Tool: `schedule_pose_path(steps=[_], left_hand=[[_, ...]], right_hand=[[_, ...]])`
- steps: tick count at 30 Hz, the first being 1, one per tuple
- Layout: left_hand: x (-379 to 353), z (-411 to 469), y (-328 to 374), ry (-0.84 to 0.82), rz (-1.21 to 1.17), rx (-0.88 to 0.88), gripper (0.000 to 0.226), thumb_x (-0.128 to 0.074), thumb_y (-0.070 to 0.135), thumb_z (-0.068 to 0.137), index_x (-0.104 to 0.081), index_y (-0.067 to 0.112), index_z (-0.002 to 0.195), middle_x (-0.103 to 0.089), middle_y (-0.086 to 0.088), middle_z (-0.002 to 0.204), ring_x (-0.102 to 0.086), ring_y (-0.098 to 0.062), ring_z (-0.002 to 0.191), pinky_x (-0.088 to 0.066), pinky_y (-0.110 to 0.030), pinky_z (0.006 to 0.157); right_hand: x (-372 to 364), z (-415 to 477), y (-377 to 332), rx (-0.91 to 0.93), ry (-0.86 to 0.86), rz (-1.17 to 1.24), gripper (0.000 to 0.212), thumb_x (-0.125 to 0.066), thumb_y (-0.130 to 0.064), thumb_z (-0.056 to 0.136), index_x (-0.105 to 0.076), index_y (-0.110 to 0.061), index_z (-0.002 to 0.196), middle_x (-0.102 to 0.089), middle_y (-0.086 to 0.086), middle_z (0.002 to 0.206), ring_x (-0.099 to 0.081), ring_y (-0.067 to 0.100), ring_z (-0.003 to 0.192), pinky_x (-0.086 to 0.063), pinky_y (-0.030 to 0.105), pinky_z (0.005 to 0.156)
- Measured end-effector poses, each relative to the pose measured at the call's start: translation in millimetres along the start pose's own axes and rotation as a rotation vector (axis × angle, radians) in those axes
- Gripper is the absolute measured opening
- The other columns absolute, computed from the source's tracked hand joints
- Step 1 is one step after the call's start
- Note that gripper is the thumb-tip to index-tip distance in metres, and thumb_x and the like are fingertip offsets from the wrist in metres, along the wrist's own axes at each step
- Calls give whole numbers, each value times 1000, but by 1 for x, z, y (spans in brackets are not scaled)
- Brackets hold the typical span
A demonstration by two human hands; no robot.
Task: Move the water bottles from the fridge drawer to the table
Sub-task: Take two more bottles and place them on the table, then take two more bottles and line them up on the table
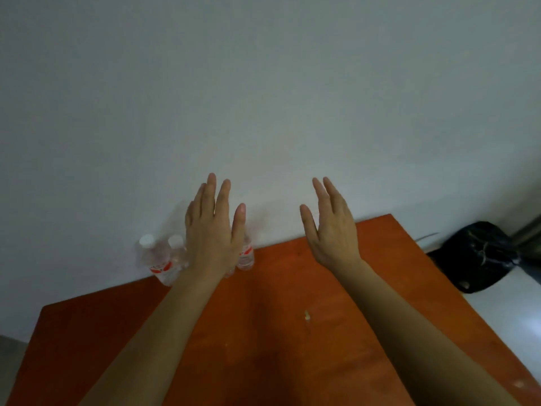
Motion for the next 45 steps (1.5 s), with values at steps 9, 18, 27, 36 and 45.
schedule_pose_path(steps=[9, 18, 27, 36, 45], left_hand=[[11, -50, 236, -49, 6, -366, 69, -12, 61, 99, -20, 25, 157, -8, -6, 166, -7, -28, 153, -13, -58, 120], [-1, -242, 532, -181, -231, -757, 72, -11, 66, 98, 4, 28, 157, 14, -8, 165, 11, -27, 152, -4, -58, 120], [3, -449, 767, -323, -463, -1145, 75, -13, 67, 96, 2, 28, 158, 14, -7, 165, 10, -27, 152, -10, -60, 119], [-35, -641, 964, -459, -563, -1409, 81, -26, 65, 96, 5, 23, 158, 19, -11, 164, 14, -31, 151, -9, -62, 119], [-53, -780, 1152, -613, -560, -1570, 77, -15, 66, 96, 16, 28, 155, 30, -7, 160, 23, -29, 149, -7, -62, 119]], right_hand=[[220, -102, 85, -133, 296, -250, 60, -34, -50, 104, -24, -23, 157, -14, 10, 166, -18, 27, 152, -28, 54, 118], [463, -364, 211, -429, 493, -549, 66, -40, -51, 100, -21, -25, 158, -4, 11, 166, -6, 29, 154, -14, 52, 122], [636, -629, 273, -816, 657, -745, 79, -45, -53, 96, -9, -20, 159, -6, 13, 166, -9, 32, 153, -9, 53, 122], [751, -831, 353, -1130, 683, -953, 79, -44, -51, 96, -14, -16, 159, -4, 14, 166, -5, 30, 154, -14, 55, 121], [875, -959, 424, -1367, 604, -1047, 75, -42, -53, 96, -17, -19, 159, -8, 17, 165, -14, 35, 151, -19, 55, 120]])
Point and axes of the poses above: each hand's wrist, its own z-axis towards the middle knuckle, its own x-axis out of the back of the hand, y = z × x, the point moved 6 cm from there along z, towards the middle knuckle
